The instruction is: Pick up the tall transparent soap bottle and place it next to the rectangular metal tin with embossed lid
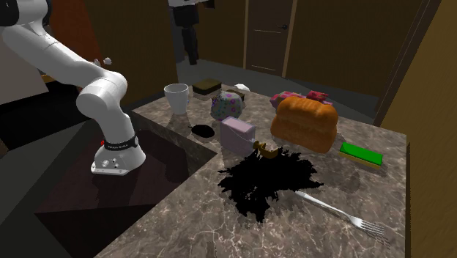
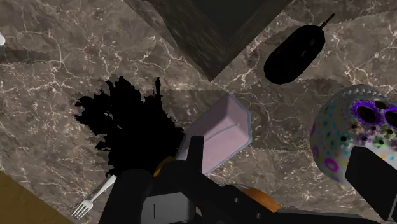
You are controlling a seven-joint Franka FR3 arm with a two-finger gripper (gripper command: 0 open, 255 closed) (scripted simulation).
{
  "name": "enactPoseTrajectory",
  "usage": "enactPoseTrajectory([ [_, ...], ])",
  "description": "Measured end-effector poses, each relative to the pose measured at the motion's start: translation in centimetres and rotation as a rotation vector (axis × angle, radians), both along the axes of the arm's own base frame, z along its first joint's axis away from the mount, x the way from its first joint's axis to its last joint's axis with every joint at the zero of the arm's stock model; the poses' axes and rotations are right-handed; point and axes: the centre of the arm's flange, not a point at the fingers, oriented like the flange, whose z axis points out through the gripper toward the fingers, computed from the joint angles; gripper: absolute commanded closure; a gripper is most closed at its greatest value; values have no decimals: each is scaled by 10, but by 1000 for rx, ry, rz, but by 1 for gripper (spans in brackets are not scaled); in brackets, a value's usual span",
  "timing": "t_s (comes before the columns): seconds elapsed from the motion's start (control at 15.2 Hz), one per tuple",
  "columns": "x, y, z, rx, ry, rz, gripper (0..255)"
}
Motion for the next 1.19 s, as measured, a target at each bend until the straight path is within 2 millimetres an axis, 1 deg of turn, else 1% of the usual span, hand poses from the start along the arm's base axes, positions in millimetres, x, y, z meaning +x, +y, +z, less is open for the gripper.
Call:
enactPoseTrajectory([
  [0.07, 0, 0, 0, 0, 0, 0, 0],
  [0.2, 13, -4, -11, 8, 4, -40, 0],
  [0.33, 30, -6, -30, 19, 10, -100, 0],
  [0.53, 59, -15, -58, 37, 18, -200, 0],
  [0.73, 87, -31, -82, 56, 27, -301, 0],
  [0.79, 97, -31, -91, 62, 30, -334, 0],
  [0.92, 113, -42, -113, 75, 35, -402, 0],
  [1.06, 129, -51, -130, 87, 40, -470, 0],
  [1.12, 136, -57, -143, 94, 44, -504, 0],
  [1.19, 146, -61, -152, 100, 46, -537, 0],
])
